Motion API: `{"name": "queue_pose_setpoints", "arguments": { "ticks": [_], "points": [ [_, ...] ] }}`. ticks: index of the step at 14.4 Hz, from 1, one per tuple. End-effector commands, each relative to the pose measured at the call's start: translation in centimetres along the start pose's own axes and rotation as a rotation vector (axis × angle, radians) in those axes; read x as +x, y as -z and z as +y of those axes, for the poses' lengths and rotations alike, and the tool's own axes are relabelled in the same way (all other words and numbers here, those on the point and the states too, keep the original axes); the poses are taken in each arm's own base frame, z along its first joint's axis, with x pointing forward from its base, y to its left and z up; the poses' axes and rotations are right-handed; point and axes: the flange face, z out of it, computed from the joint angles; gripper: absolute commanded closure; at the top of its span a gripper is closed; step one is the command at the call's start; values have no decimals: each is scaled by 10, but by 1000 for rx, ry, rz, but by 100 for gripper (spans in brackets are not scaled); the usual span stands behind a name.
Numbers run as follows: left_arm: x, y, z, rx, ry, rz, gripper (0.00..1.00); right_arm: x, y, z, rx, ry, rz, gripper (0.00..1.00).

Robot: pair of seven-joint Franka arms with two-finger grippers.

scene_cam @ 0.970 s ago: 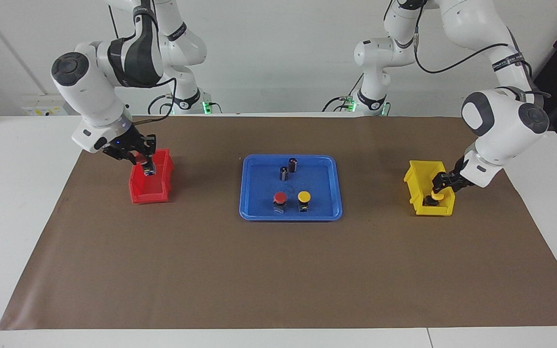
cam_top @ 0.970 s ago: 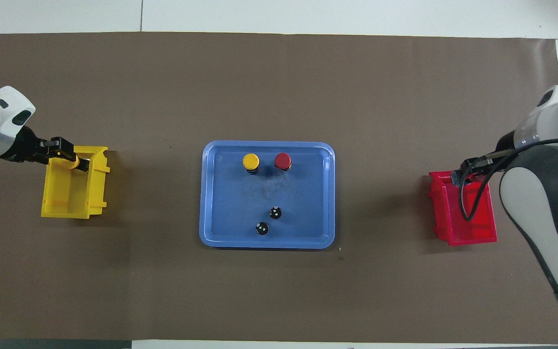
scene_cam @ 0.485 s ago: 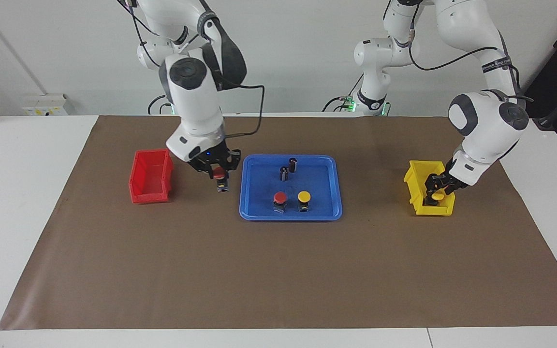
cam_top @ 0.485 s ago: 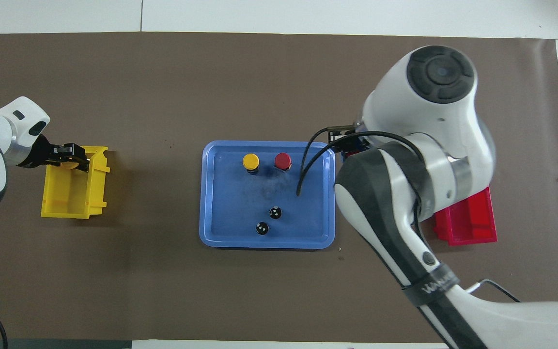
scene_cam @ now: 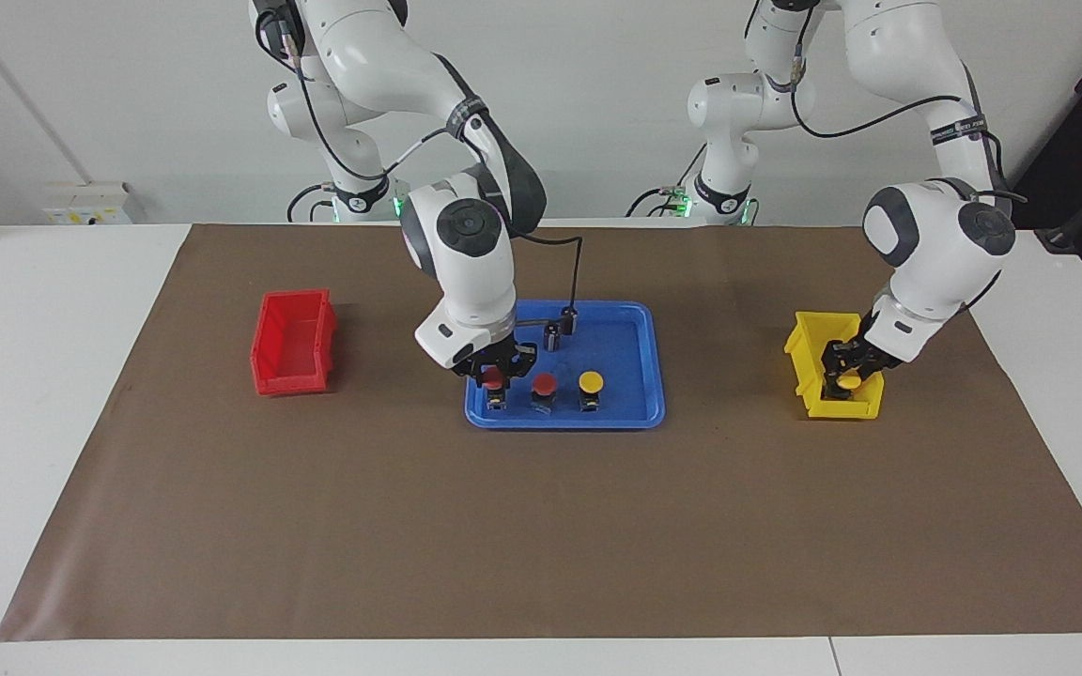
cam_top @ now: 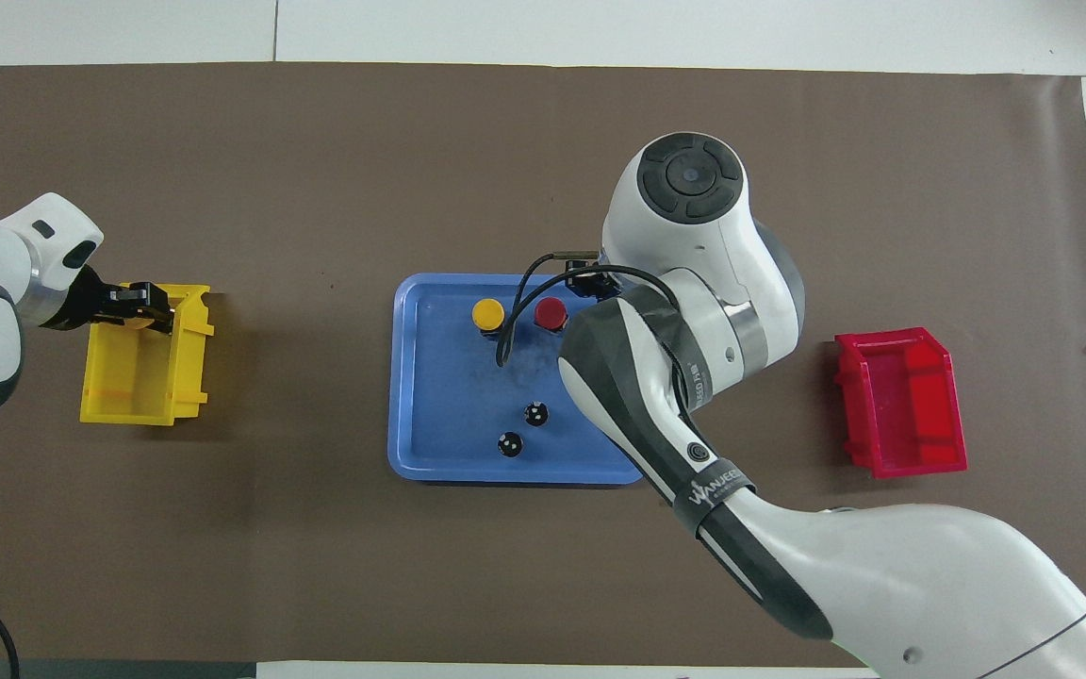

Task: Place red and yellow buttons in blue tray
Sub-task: 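Lower the second red button into the blue tray with the right gripper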

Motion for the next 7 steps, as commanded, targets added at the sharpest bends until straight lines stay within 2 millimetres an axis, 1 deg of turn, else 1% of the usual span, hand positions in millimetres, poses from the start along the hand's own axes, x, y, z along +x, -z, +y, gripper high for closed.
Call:
{"name": "queue_pose_setpoints", "arguments": {
  "ticks": [1, 2, 3, 4, 5, 6, 7],
  "points": [
    [-5, 2, -3, 15, -1, 21, 66, -2, -7, 4, 14, -10, -8, 70],
    [-4, 5, -3, 15, 1, 24, 82, -4, -12, 4, 12, -9, -12, 70],
    [-3, 5, -3, 15, 2, 21, 94, -6, -15, 3, 10, -8, -16, 70],
    [0, 10, -2, 15, 5, 21, 99, -7, -17, 4, 9, -9, -19, 69],
    [2, 19, 2, 13, 5, 3, 99, -8, -19, 5, 8, -11, -22, 69],
    [7, 38, 7, 10, -1, -34, 99, -9, -19, 6, 7, -11, -23, 69],
    [12, 66, 11, 7, 0, -68, 99, -10, -22, 5, 5, -8, -27, 68]
  ]
}}
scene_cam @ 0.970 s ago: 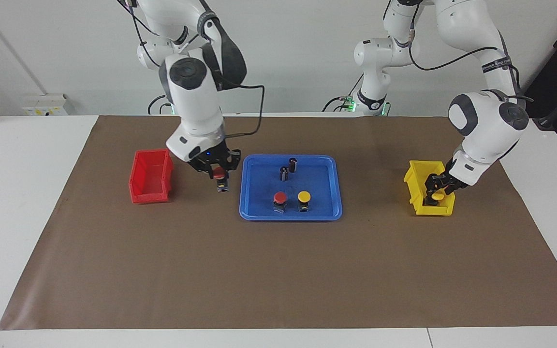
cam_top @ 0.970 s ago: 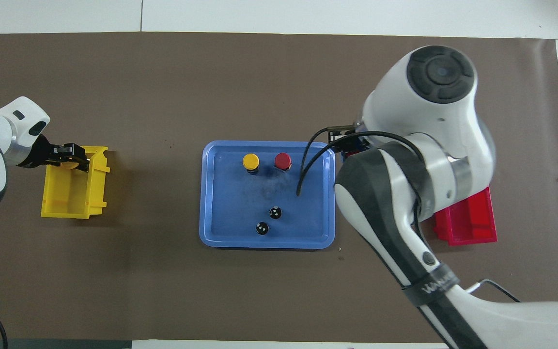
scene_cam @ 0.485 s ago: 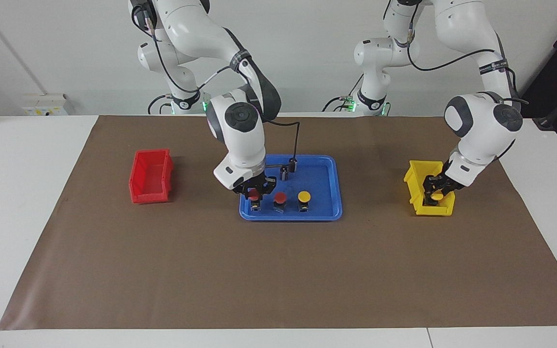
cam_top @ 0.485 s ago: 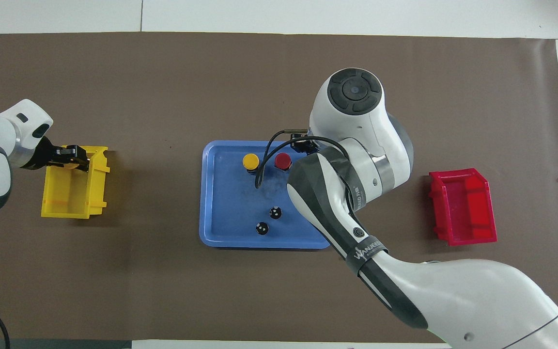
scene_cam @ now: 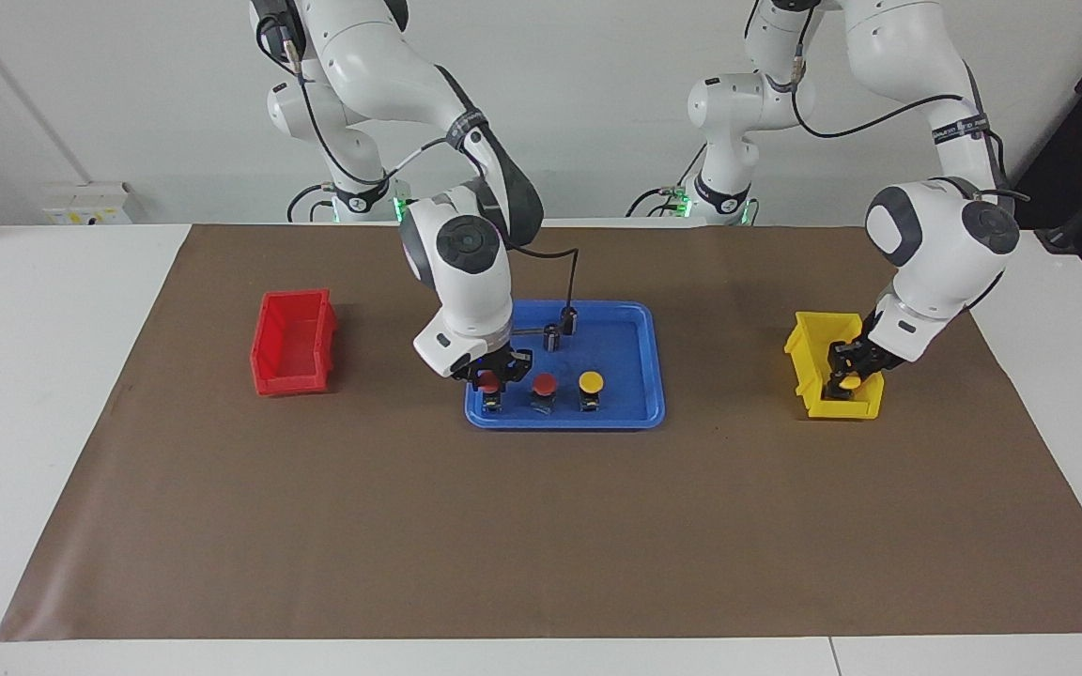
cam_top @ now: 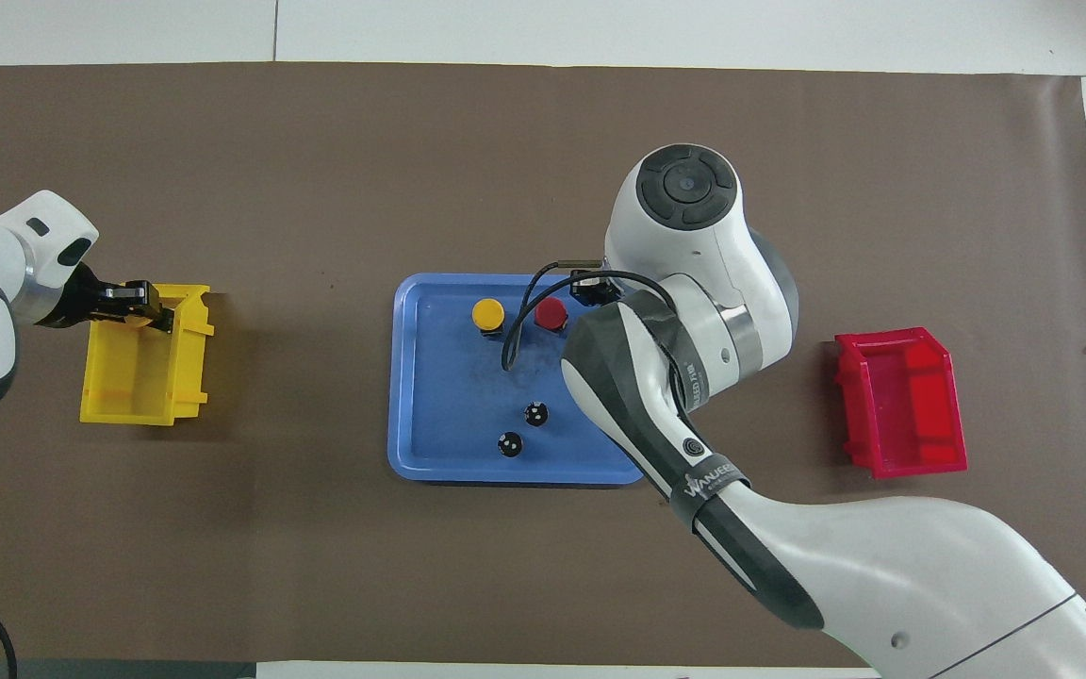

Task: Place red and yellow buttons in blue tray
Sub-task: 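Lower the second red button into the blue tray with the right gripper, then lift the yellow button with the left gripper while the right gripper releases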

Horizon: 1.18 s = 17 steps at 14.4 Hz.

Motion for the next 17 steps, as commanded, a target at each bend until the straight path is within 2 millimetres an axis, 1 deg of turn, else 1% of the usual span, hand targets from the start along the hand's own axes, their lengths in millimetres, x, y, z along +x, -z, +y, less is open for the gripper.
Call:
{"name": "queue_pose_setpoints", "arguments": {
  "ticks": [1, 2, 3, 4, 5, 6, 7, 8, 9, 10, 11, 13, 14, 15, 16, 17],
  "points": [
    [10, 76, 17, 10, 25, -56, 99, -5, -3, 2, 20, -8, 1, 68],
    [10, 93, 36, 14, 35, -68, 99, -6, -4, 3, 23, -8, 6, 67],
    [10, 105, 61, 17, 45, -65, 99, -8, -7, 4, 23, -8, 6, 65],
    [8, 109, 89, 22, 79, -62, 99, -13, -9, -2, 21, 4, 5, 65],
    [4, 106, 122, 25, 110, -48, 99, -16, -12, -5, 18, 8, 1, 61],
    [1, 102, 150, 19, 140, -20, 99, -15, -12, -4, 19, 6, 2, 46],
    [-2, 95, 166, 7, 160, -18, 99, -14, -11, -2, 19, 4, 3, 21],
    [-8, 88, 192, -16, 147, -29, 99, -13, -8, -2, 20, 4, 4, 14],
    [-14, 81, 221, -45, 151, -31, 99, -12, -3, -3, 17, 7, 7, 9],
    [-19, 69, 251, -51, 164, -19, 99, -6, 9, 3, 21, -5, 18, 5],
    [-27, 56, 276, -52, 160, -11, 99, -1, 30, 13, 27, -12, 38, 1],
    [-32, 35, 298, -51, 139, -15, 99, 12, 68, 58, 41, -72, 72, 1],
    [-35, 21, 311, -46, 133, -23, 99, 14, 88, 82, 42, -92, 74, 1],
    [-36, 12, 320, -52, 137, -9, 99, 12, 111, 100, 44, -94, 81, 1],
    [-40, 0, 325, -51, 137, -6, 99, 12, 133, 118, 36, -106, 75, 1],
    [-44, -8, 330, -50, 129, -5, 99, 13, 152, 137, 5, -125, 49, 1]
  ]
}}
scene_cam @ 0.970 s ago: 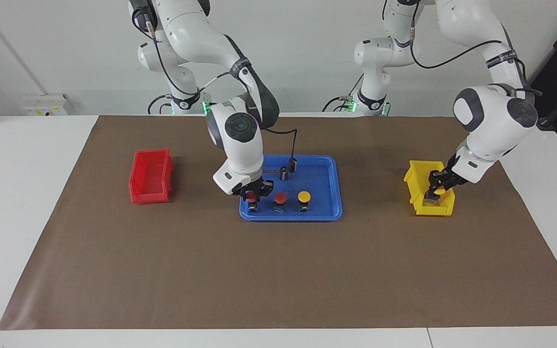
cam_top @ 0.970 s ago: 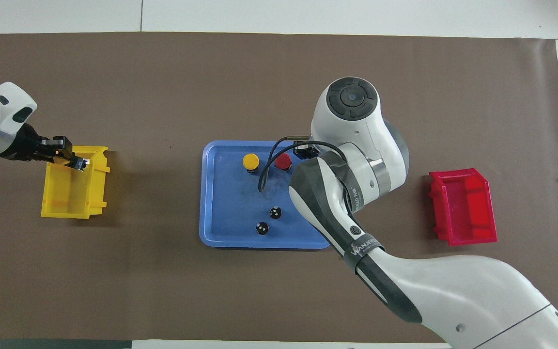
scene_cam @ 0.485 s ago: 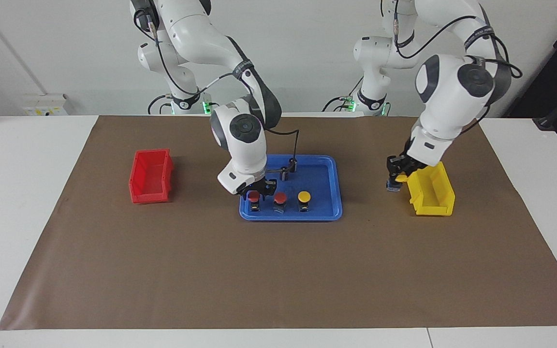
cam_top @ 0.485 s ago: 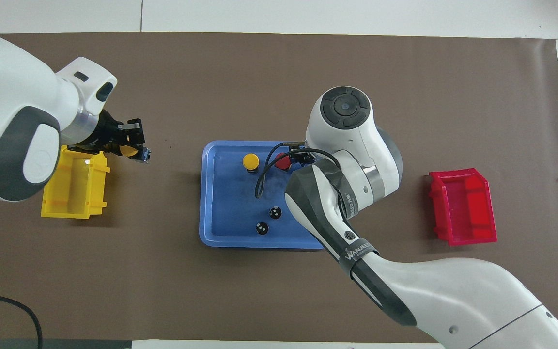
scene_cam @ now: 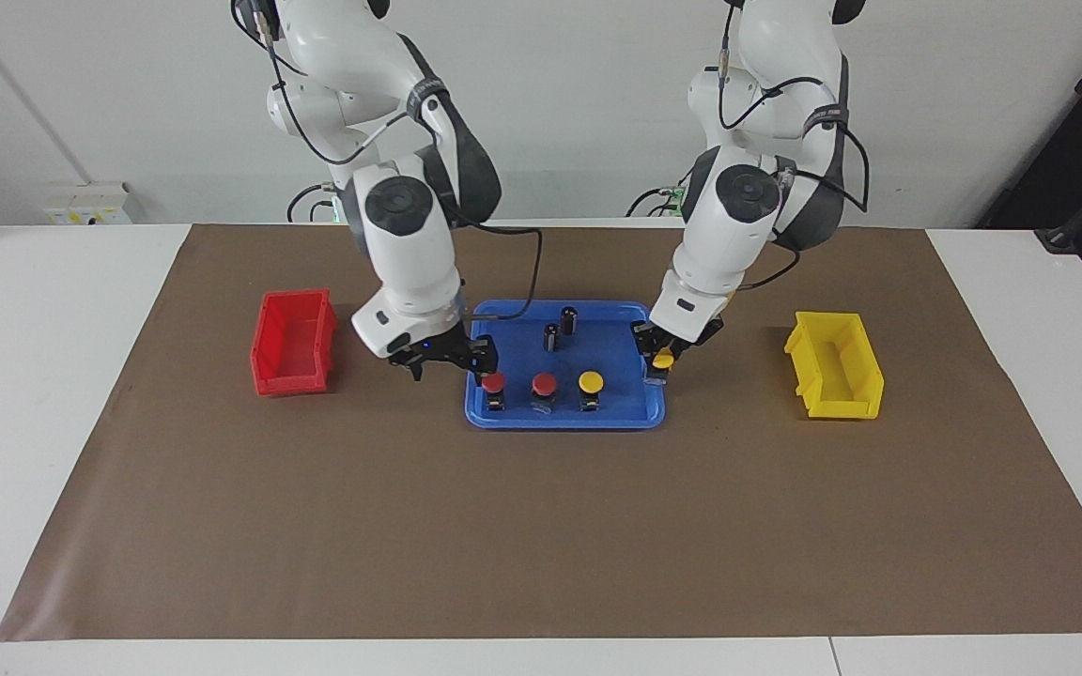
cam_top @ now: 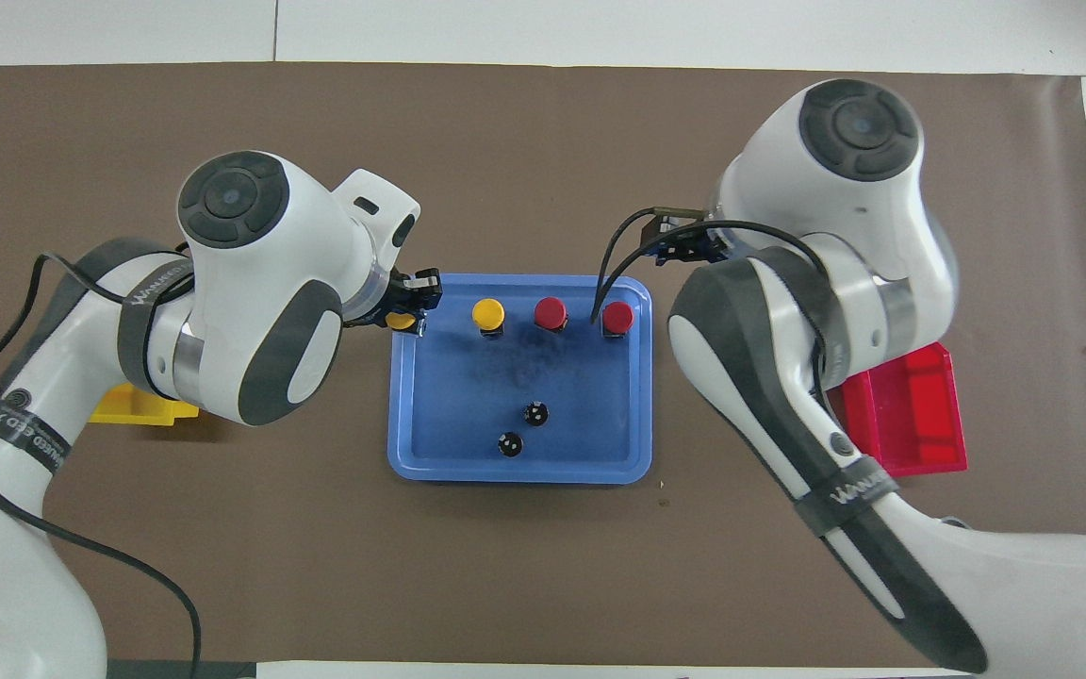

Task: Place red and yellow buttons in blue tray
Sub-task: 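Lower the yellow button into the tray while the right gripper withdraws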

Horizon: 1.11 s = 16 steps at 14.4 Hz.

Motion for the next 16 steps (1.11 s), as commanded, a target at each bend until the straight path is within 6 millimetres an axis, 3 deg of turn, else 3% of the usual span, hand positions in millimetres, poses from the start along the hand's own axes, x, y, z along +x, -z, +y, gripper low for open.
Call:
{"name": "queue_pose_setpoints", "arguments": {
  "ticks": [1, 3, 5, 6, 7, 8, 10, 11, 14, 16],
  "points": [
    [-6, -24, 4, -10, 9, 7, 99, 4, 53, 42, -63, -5, -38, 1],
    [-7, -40, 14, -11, 13, 14, 99, 5, 88, 85, -59, 33, -25, 1],
    [-3, -43, 15, -18, 17, 27, 98, -3, 121, 128, -52, 12, -15, 0],
    [-4, -44, 14, -12, 14, 21, 80, -9, 134, 150, -56, 23, -30, 1],
    [-5, -45, 13, 2, 2, 14, 27, -14, 145, 171, -56, 41, -40, 1],
    [-6, -45, 11, 14, -3, 8, 7, -17, 154, 190, -55, 45, -44, 1],
    [-12, -34, 13, 31, -11, -15, 7, -16, 156, 222, -48, 43, -60, 1],
    [-15, -21, 14, 35, -11, -22, 7, -18, 160, 228, -48, 40, -54, 1],
    [-20, 20, -1, 33, -18, -21, 7, -23, 161, 231, -52, 38, -56, 0],
    [-9, 36, -31, 35, -61, -36, 0, -22, 155, 231, -56, 38, -73, 0]
  ]
}}
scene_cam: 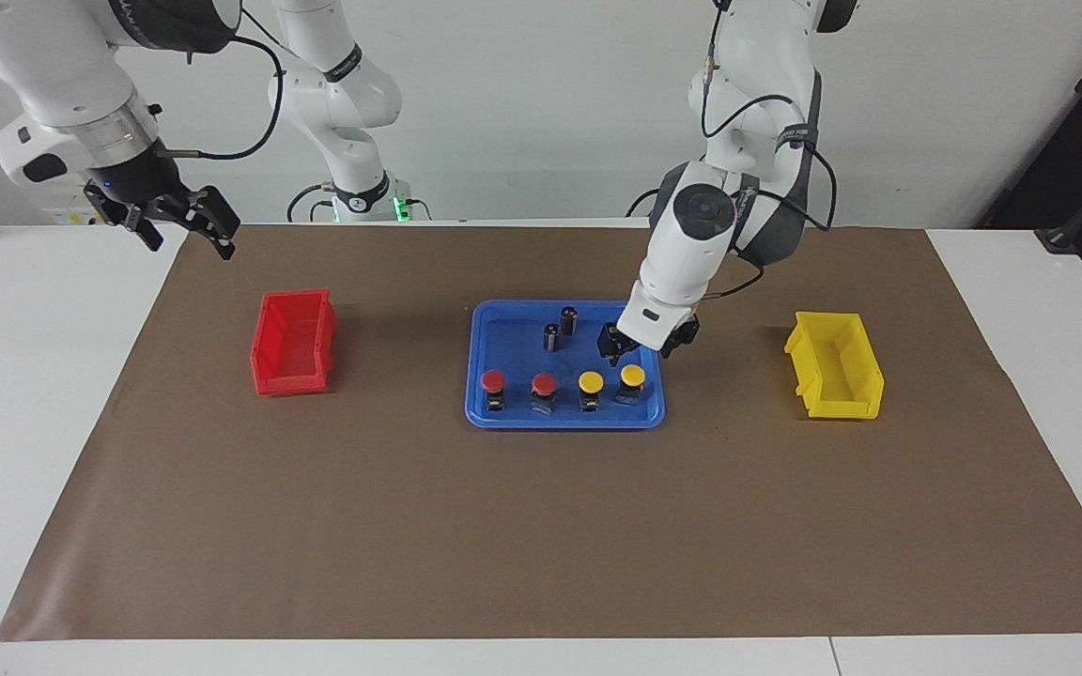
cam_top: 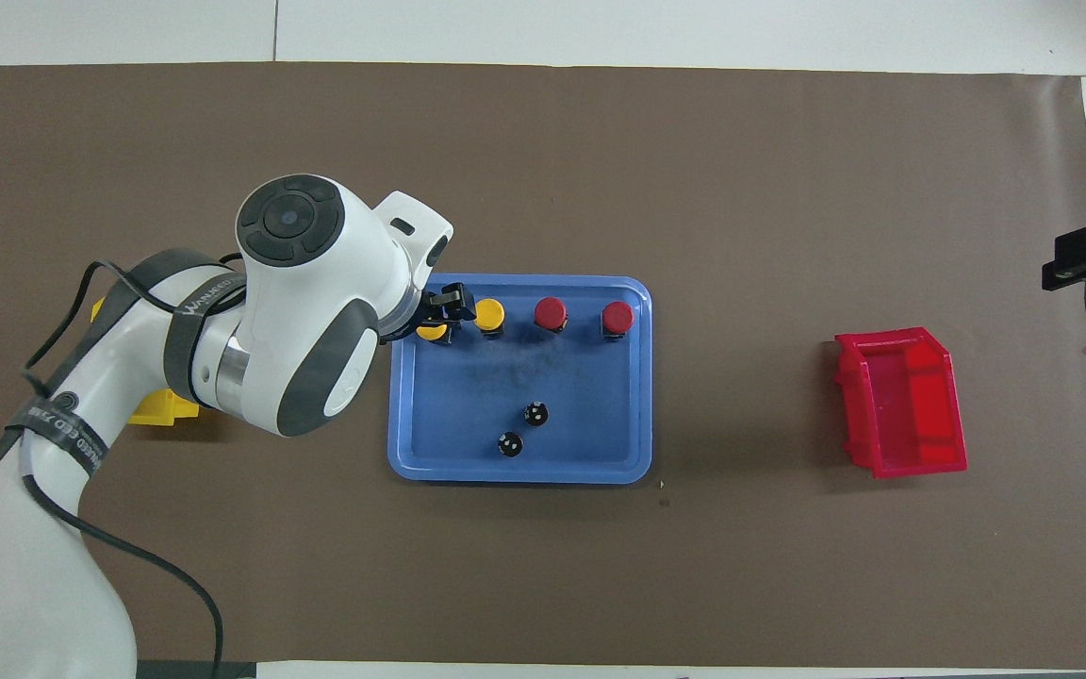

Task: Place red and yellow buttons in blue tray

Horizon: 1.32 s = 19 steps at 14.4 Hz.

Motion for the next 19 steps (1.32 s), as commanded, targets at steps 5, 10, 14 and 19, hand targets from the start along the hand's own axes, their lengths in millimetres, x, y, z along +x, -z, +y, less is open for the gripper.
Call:
{"name": "queue_pose_setpoints", "arguments": {
  "ticks": [5, 10, 14, 19],
  "points": [
    [53, 40, -149, 42, -148, -68, 0, -4, -4, -10, -40, 34, -18, 0],
    [77, 84, -264, 12, -73, -4, 0, -7, -3, -18, -40, 57, -22, 0],
    [49, 142, -275, 64, -138, 54, 0, -8, -4, -18, -37, 58, -24, 0],
    [30, 171, -290, 64, -172, 48, 0, -8, -4, -19, -31, 71, -23, 0]
  ]
}}
